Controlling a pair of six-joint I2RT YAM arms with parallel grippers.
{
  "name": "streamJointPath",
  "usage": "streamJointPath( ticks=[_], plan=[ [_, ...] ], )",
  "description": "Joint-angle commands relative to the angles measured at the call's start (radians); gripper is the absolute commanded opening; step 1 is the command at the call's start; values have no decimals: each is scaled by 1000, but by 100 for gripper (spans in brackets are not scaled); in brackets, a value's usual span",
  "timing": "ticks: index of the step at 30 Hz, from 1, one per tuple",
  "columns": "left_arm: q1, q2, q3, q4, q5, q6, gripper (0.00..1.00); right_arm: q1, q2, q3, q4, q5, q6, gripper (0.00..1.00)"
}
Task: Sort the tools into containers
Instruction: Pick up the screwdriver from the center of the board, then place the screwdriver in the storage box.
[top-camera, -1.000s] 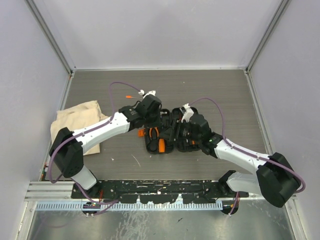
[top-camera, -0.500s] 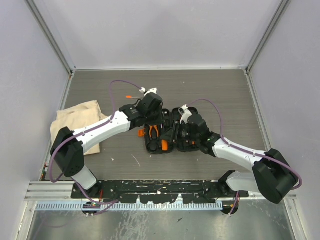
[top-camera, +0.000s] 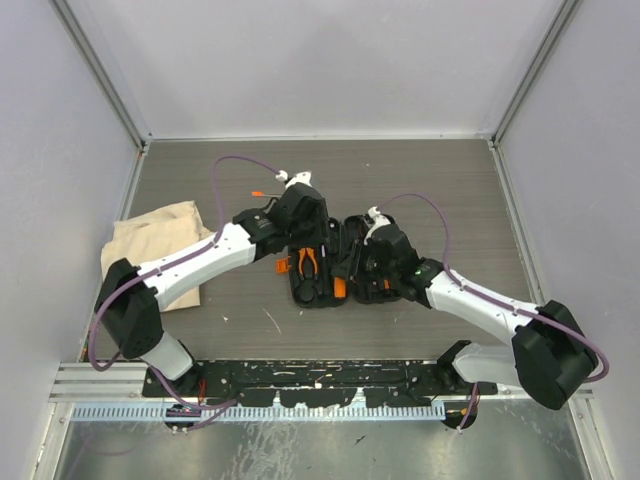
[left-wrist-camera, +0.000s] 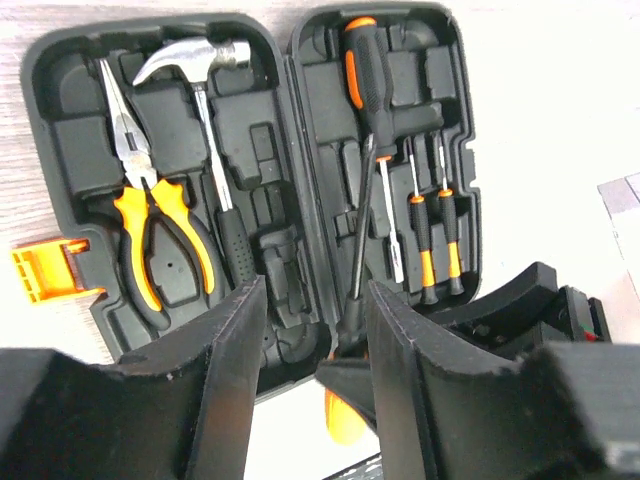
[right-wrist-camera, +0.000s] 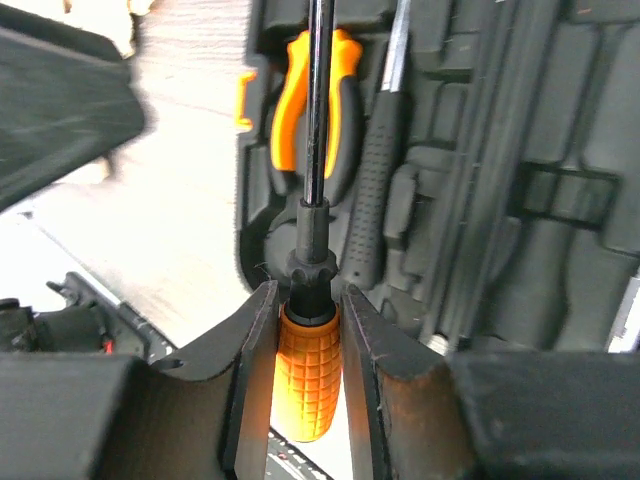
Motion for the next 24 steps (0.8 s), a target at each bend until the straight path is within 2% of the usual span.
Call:
streamJointPath(
  ticks=[1,9,24],
  plan=[
    [2,-112,13,16,-74,65,47,-13,-51,96,-161,185,-63,18],
    [30,-208,-74,-26,-117,117,52,-47,10,205,-343,316,-176,18],
    [39,-233,-131,-55,-112,108,52,-68,230,344,-441,320,-316,18]
  ],
)
